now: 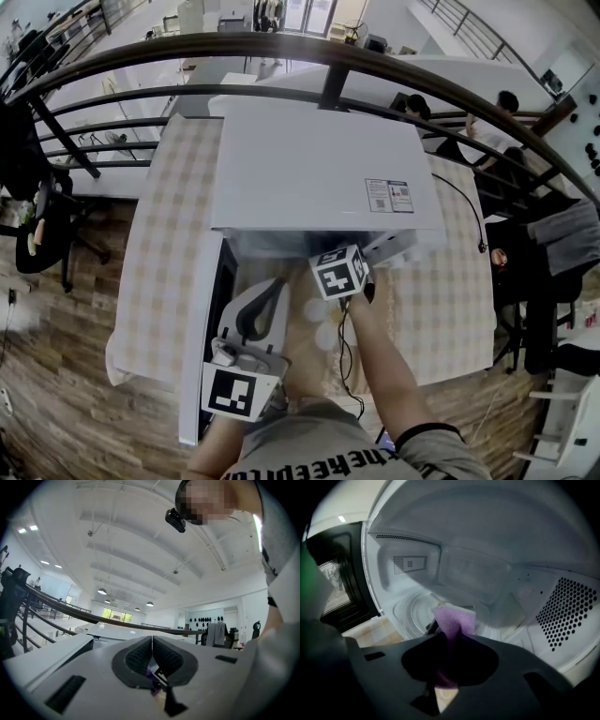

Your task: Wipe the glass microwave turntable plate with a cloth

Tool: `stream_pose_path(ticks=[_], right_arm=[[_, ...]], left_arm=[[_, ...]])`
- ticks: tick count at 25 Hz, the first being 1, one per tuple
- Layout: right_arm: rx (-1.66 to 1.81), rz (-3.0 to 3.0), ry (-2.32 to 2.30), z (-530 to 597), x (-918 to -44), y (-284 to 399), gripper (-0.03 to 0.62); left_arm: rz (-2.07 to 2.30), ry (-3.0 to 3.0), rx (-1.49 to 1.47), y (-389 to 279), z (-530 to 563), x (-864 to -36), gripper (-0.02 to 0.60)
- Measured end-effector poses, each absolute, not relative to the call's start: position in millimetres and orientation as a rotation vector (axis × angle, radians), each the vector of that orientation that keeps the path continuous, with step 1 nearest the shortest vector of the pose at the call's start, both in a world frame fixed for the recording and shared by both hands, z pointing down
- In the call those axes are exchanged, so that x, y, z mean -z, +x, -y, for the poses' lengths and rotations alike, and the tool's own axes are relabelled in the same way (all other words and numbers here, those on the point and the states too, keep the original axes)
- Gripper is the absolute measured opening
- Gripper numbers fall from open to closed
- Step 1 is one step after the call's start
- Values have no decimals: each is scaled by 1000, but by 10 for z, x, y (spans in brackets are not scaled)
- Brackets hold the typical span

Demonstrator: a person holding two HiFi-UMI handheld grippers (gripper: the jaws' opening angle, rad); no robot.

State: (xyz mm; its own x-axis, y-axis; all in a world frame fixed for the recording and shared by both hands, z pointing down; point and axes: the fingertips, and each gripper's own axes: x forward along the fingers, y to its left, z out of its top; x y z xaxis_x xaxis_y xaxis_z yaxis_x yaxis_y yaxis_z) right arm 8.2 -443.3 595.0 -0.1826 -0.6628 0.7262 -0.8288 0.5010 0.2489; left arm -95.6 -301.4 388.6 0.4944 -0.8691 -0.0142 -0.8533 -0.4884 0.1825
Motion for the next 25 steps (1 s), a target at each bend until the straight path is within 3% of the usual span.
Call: stream_pose_path(ticks=[25], right_arm=[[-365,2174,1354,3843,-5479,124,78]], left_arm=[[1611,2591,206,-1016,2986,-3658,9]])
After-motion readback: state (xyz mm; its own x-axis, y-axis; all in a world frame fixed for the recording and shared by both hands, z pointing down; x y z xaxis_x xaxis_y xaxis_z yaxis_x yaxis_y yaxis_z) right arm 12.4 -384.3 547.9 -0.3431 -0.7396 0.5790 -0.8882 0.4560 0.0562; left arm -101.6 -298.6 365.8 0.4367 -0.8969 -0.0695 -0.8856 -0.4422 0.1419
